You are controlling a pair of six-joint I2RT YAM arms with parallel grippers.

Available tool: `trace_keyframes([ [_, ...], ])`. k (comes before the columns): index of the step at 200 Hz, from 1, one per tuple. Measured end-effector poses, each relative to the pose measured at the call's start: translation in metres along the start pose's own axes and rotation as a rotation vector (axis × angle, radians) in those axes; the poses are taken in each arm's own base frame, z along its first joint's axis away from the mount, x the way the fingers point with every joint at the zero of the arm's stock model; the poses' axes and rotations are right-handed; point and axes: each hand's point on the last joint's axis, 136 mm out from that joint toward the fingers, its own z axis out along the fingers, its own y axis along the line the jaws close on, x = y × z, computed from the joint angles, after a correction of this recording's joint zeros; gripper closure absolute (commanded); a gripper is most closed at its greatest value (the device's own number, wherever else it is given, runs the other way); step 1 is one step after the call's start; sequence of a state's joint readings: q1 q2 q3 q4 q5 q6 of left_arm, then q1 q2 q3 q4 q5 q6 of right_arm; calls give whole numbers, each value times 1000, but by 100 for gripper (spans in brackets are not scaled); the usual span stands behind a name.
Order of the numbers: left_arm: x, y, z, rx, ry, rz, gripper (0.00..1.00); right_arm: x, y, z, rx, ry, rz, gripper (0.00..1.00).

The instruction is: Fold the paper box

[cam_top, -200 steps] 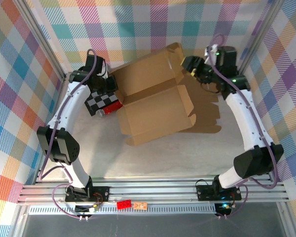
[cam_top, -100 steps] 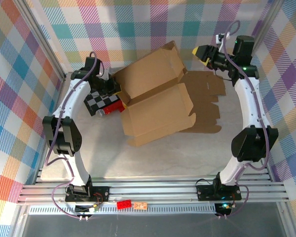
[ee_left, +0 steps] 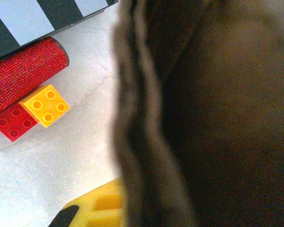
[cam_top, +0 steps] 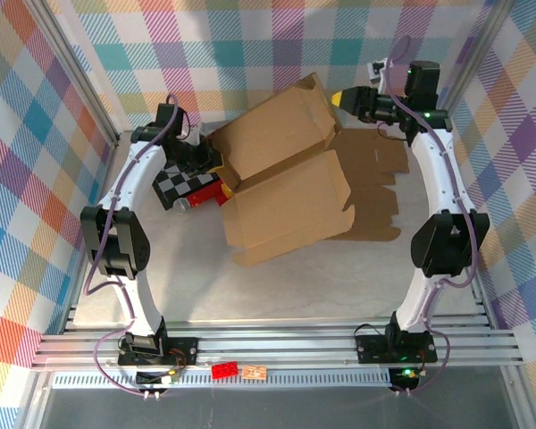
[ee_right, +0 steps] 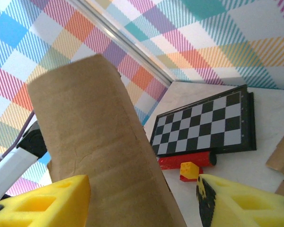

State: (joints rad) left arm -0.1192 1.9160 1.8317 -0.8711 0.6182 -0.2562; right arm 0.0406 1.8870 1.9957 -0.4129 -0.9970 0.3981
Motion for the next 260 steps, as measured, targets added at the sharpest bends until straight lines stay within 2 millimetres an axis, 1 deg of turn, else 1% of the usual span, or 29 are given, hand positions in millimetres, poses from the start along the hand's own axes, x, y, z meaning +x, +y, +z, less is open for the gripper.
trace_keyframes([
  [26, 1, 1, 2, -1, 8, -6, 100, 8, 0, 11, -10, 29, 9, 41],
  [43, 4, 3, 3, -5, 19, -14, 100, 13, 4, 16, -17, 46, 10, 41],
  [73, 2, 1, 1, -4, 15, -11, 100, 13, 13, 20, -1, 56, -31, 42],
  [98, -3, -3, -2, -1, 0, 0, 100, 14, 16, 23, 37, 60, -76, 42],
  [136, -3, -1, -3, -14, -5, 0, 100, 26, 12, 34, 98, 92, -114, 42],
  [175, 0, 4, -3, -38, 4, -12, 100, 29, 7, 41, 162, 97, -156, 42],
  [194, 0, 5, -3, -50, 3, -12, 100, 31, 4, 42, 209, 99, -182, 42],
  [212, 0, 7, -3, -63, 3, -14, 100, 33, 3, 40, 261, 94, -215, 42],
  [229, 2, 7, -2, -68, 7, -15, 100, 33, 8, 37, 299, 90, -254, 42],
  [248, 4, 7, -1, -74, 14, -16, 100, 32, 15, 36, 321, 82, -292, 48],
  [260, 5, 7, 0, -76, 18, -16, 100, 31, 17, 35, 327, 80, -306, 48],
])
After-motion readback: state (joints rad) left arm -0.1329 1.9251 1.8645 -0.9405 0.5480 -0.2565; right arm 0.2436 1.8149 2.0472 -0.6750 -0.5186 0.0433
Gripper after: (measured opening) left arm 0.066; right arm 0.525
